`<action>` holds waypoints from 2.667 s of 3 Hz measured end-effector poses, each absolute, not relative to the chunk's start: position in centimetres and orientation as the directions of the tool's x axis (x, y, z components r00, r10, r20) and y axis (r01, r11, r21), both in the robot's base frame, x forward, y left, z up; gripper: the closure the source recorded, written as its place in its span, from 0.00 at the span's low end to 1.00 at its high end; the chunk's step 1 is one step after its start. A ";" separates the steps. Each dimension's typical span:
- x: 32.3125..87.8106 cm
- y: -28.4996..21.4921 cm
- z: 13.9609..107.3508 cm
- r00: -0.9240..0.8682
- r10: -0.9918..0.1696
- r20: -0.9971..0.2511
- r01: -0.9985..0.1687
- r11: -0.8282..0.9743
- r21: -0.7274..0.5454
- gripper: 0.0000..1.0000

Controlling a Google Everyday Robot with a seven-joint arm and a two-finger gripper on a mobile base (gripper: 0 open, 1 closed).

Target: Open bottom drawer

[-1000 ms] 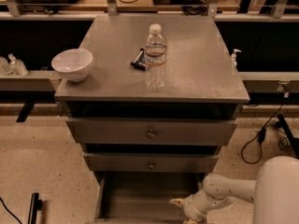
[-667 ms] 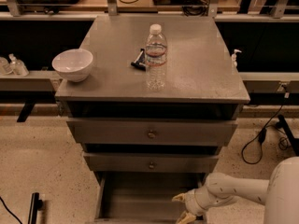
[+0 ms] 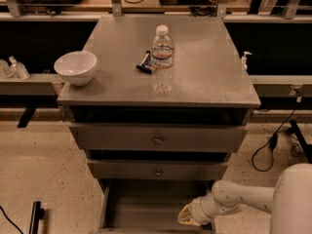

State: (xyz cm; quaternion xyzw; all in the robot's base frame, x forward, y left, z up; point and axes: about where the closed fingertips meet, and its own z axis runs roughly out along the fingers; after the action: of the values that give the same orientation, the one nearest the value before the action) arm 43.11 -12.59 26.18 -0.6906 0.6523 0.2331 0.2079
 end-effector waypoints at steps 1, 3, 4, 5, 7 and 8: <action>44.9 -10.8 23.7 -0.005 -0.794 -0.608 -1.000 0.018 -0.016 1.00; 45.3 -10.4 22.7 -0.019 -0.809 -0.587 -0.999 0.044 -0.029 1.00; 46.0 -10.0 20.8 -0.047 -0.829 -0.558 -0.995 0.086 -0.044 1.00; 46.3 -9.5 18.8 -0.064 -0.843 -0.535 -0.994 0.103 -0.043 1.00; 46.2 -9.5 16.5 -0.044 -0.824 -0.565 -0.997 0.073 -0.029 1.00; 46.3 -9.4 15.9 -0.022 -0.818 -0.575 -0.999 0.037 -0.013 1.00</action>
Offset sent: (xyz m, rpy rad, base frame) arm 0.0134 0.0169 -0.0200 0.0215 -0.0188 -0.0650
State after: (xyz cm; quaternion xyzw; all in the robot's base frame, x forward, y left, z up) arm 46.32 -9.38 15.88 -0.6632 0.6850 0.2047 0.2216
